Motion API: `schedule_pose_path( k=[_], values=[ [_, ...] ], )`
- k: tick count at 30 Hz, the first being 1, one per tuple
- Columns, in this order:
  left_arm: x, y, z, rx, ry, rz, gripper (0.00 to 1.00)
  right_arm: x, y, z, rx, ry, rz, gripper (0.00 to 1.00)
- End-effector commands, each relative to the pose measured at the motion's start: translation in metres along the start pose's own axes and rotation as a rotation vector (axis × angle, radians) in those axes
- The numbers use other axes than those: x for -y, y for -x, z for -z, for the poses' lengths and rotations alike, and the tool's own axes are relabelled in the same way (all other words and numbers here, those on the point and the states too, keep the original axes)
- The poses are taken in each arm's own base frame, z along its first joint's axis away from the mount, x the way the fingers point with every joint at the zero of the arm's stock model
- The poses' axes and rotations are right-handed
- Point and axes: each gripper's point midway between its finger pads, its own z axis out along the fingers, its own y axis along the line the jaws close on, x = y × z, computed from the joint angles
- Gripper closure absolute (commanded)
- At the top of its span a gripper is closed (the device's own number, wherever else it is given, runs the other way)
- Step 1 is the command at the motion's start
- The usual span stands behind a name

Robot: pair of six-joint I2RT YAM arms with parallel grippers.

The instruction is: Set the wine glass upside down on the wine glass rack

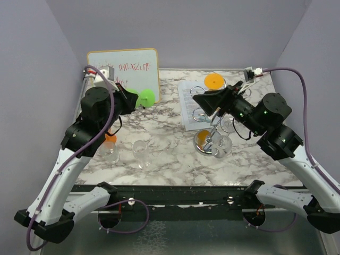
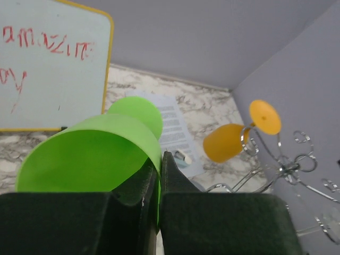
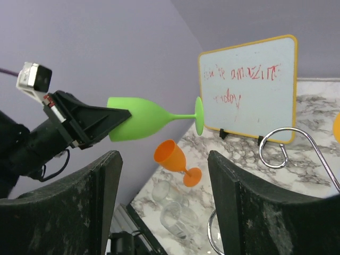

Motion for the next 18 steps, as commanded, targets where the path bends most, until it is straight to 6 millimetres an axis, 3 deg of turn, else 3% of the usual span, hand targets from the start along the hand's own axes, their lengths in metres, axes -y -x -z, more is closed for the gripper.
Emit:
schedule_pose_path(
  k=[1,5,8,12,18],
  values=[
    [0.026,0.066,0.027,0.255,-0.101,0.100,1.00,-0.007,0.018,-0.002,0.106,0.015,-0.139,0.29],
    [0.051,0.097,0.048,0.398,-0.256,0.167,1.00,-0.016,0.020,-0.012,0.153,0.088,-0.194,0.29],
    [0.085,0.116,0.061,0.480,-0.448,0.152,1.00,-0.025,0.018,-0.022,0.137,0.142,-0.207,0.29],
    [0.110,0.127,0.061,0.516,-0.565,0.109,1.00,-0.036,0.017,-0.040,0.131,0.207,-0.251,0.29],
    [0.126,0.126,0.045,0.508,-0.650,0.148,1.00,-0.058,0.040,-0.051,0.247,0.358,-0.324,0.28]
  ],
)
